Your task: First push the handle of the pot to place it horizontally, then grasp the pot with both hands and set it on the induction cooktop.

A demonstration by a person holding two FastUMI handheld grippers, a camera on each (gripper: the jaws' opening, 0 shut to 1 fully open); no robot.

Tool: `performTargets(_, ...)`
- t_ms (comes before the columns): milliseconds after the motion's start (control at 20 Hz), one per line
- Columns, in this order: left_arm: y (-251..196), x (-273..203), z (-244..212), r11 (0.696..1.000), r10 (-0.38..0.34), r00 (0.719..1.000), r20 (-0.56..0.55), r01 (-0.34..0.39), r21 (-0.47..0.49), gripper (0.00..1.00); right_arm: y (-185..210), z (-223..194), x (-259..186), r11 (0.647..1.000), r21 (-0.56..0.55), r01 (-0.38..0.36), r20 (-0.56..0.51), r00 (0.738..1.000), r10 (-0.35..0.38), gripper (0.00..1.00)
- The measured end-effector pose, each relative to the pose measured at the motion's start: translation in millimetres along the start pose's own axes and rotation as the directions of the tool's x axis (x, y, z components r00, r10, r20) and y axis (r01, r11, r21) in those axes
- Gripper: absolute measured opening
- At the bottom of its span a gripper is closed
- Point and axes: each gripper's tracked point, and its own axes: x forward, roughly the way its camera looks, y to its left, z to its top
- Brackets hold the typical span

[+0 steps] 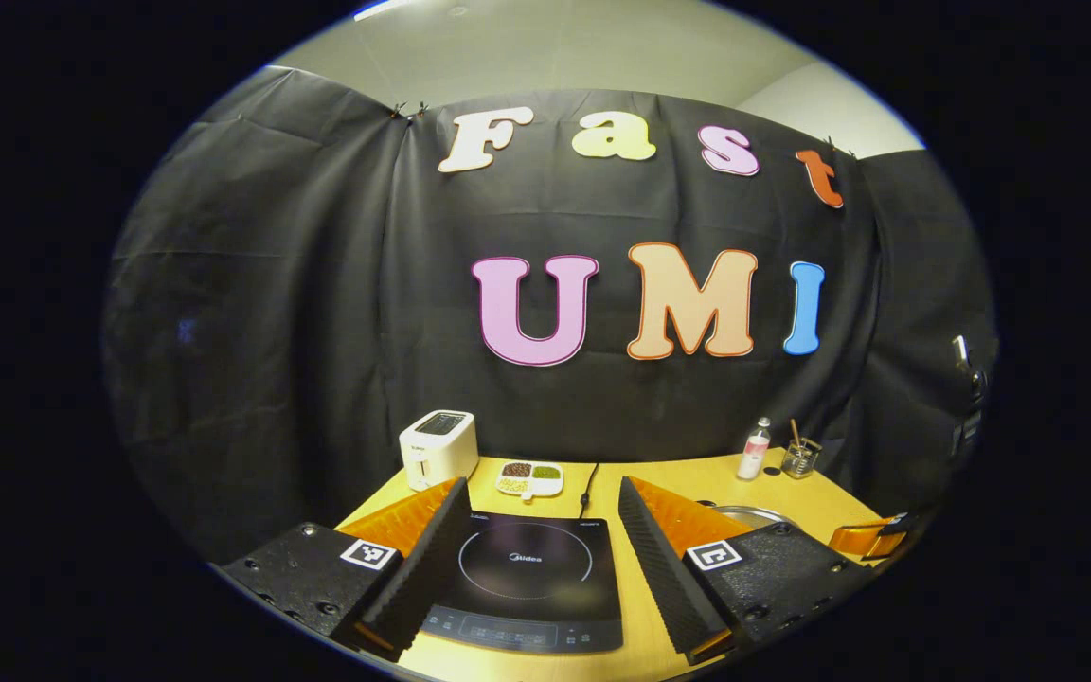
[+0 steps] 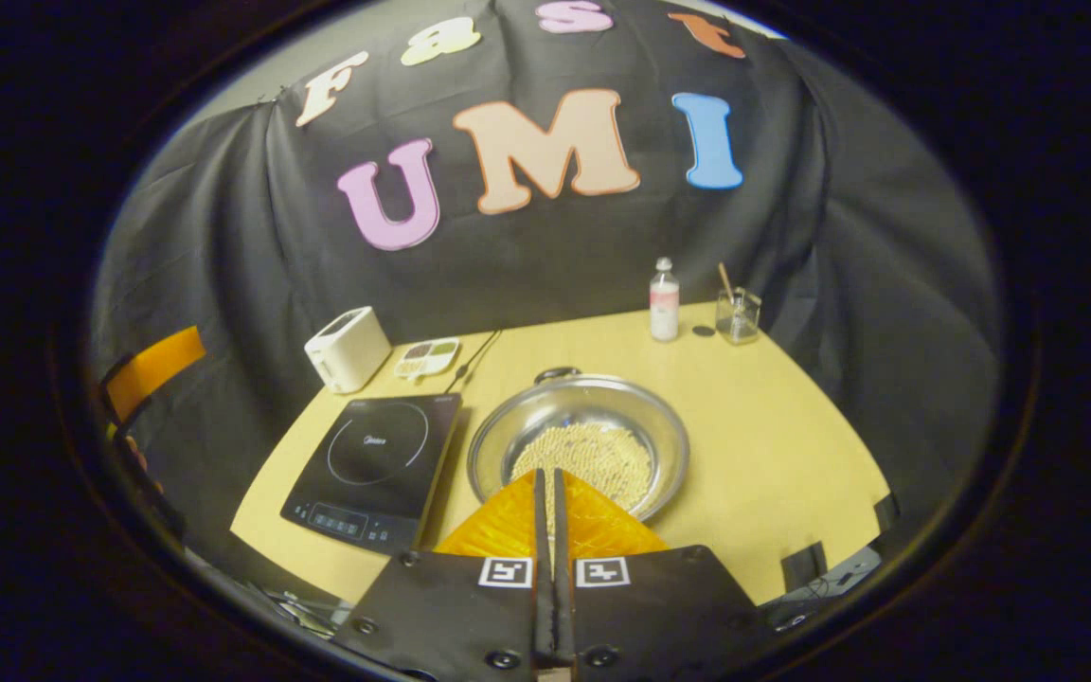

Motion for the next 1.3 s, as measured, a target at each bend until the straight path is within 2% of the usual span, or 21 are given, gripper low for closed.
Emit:
performTargets(150, -1.5, 1.7, -4.9, 1.000, 0.020, 1.000, -0.023, -0.020, -0.001, 0.92, 2.9, -27.8, 10.8, 0.999, 0.002, -0.037, -0.106, 0.994, 0.037, 0.00)
performTargets(250, -2.8, 0.1, -12.0, 0.999, 0.042, 0.998, -0.050, -0.042, -0.002, 0.92, 1.8, -47.8, 18.7, 0.998, -0.005, -0.060, -0.181, 0.982, 0.058, 0.03)
performTargets(300, -3.0, -0.7, -14.8, 0.998, 0.055, 0.997, -0.061, -0.055, -0.008, 0.92, 1.5, -56.2, 22.1, 0.997, -0.002, -0.075, -0.213, 0.974, 0.073, 0.00)
performTargets(350, -3.0, -1.4, -18.0, 0.997, 0.074, 0.994, -0.077, -0.076, -0.016, 0.92, 1.9, -61.5, 24.6, 0.996, 0.007, -0.092, -0.242, 0.966, 0.091, 0.03)
performTargets(400, -3.4, -2.1, -21.8, 0.995, 0.092, 0.991, -0.092, -0.095, -0.024, 0.96, 2.2, -68.9, 26.7, 0.994, 0.016, -0.109, -0.271, 0.956, 0.109, 0.00)
performTargets(550, -1.1, -4.2, -26.3, 0.988, 0.144, 0.982, -0.120, -0.149, -0.040, 0.96, 4.7, -87.6, 36.0, 0.986, 0.033, -0.161, -0.349, 0.923, 0.162, 0.03)
performTargets(700, 5.3, -5.0, -30.0, 0.976, 0.208, 0.968, -0.142, -0.214, -0.033, 0.96, 11.7, -103.6, 43.4, 0.971, 0.066, -0.228, -0.437, 0.869, 0.234, 0.00)
performTargets(800, 8.0, -5.5, -29.8, 0.966, 0.246, 0.958, -0.148, -0.254, -0.036, 0.93, 10.3, -114.9, 49.5, 0.966, 0.072, -0.249, -0.490, 0.835, 0.252, 0.00)
performTargets(900, 8.1, -6.2, -32.3, 0.958, 0.274, 0.949, -0.157, -0.283, -0.040, 0.96, 11.7, -125.6, 53.9, 0.960, 0.102, -0.261, -0.538, 0.797, 0.274, 0.00)
performTargets(950, 7.4, -6.6, -32.4, 0.955, 0.284, 0.945, -0.162, -0.294, -0.040, 0.93, 10.0, -130.8, 54.4, 0.958, 0.123, -0.261, -0.559, 0.779, 0.284, 0.03)
performTargets(1000, 6.4, -6.6, -34.4, 0.952, 0.292, 0.942, -0.168, -0.302, -0.042, 0.93, 8.3, -134.2, 55.8, 0.956, 0.139, -0.260, -0.576, 0.764, 0.292, 0.00)
performTargets(1050, 4.4, -6.5, -35.2, 0.950, 0.297, 0.939, -0.175, -0.309, -0.046, 0.96, 6.0, -137.8, 55.7, 0.955, 0.145, -0.260, -0.588, 0.753, 0.294, 0.02)
performTargets(1100, 2.6, -6.6, -36.4, 0.948, 0.302, 0.936, -0.180, -0.315, -0.050, 0.93, 2.7, -140.4, 57.3, 0.956, 0.140, -0.259, -0.597, 0.748, 0.290, 0.00)
performTargets(1250, -4.3, -5.0, -34.5, 0.945, 0.307, 0.934, -0.182, -0.322, -0.058, 0.93, -7.4, -143.4, 59.2, 0.957, 0.145, -0.252, -0.611, 0.738, 0.287, 0.00)
performTargets(1300, -6.3, -4.2, -35.5, 0.945, 0.306, 0.934, -0.183, -0.321, -0.058, 0.96, -8.7, -143.3, 59.6, 0.956, 0.160, -0.245, -0.612, 0.735, 0.291, 0.02)
